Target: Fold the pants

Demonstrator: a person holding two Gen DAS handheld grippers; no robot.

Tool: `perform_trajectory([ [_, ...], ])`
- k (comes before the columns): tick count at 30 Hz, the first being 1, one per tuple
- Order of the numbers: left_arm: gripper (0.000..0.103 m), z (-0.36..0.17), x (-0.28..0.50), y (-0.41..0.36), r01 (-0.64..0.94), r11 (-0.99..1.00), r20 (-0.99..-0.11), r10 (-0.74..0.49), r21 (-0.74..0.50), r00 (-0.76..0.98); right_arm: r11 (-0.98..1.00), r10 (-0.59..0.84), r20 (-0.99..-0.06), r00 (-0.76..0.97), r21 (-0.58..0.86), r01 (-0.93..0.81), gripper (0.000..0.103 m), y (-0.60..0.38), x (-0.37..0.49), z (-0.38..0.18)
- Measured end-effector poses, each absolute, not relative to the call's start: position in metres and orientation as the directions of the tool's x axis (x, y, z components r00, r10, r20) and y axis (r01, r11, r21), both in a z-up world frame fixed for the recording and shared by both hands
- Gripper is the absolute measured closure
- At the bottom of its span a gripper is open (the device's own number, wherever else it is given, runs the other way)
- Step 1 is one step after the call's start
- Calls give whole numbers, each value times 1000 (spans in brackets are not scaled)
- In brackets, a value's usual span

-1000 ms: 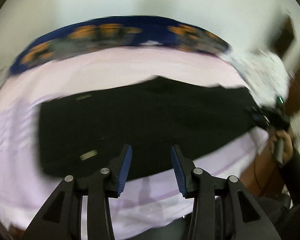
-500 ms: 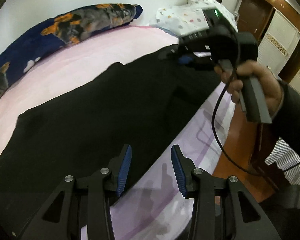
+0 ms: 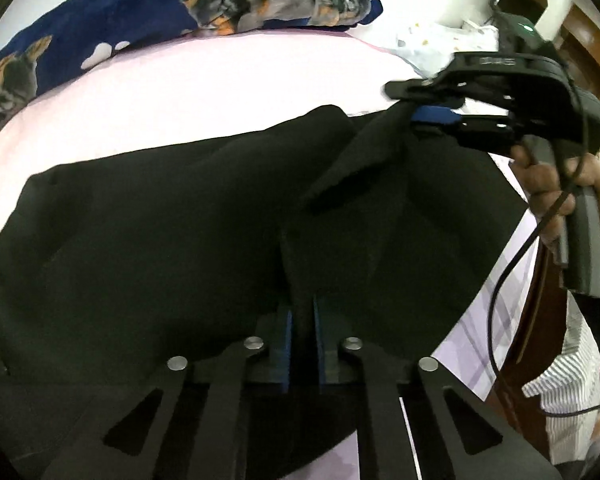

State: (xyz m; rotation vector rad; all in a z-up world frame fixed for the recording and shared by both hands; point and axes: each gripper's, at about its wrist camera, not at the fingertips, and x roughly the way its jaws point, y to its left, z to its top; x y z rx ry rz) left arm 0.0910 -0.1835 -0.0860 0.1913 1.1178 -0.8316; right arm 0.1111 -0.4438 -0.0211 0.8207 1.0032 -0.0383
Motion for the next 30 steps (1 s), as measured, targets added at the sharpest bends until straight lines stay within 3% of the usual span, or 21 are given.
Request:
perform_trajectory([
  [8,97,-84,95,-183,657,701,-839,-510,-277,190,630,197,-745,637,595,500,68,-499,57,-17],
  [20,98,-83,90,-180,653,708,-837,-508,-269,205,535,161,-738,655,623,571,69,-509,59,-38],
  [23,98,-83,90,-181,652,710,-838,-505,-266,208,504,126,-734,667,626,595,74,-522,64,-39],
  [25,98,-83,90,-182,651,711,-838,-505,-267,208,493,116,-734,669,627,603,91,-531,67,-38],
  [30,98,-83,90,-183,650,714,-842,-498,-260,210,560,54,-766,640,554,615,98,-534,74,-24],
])
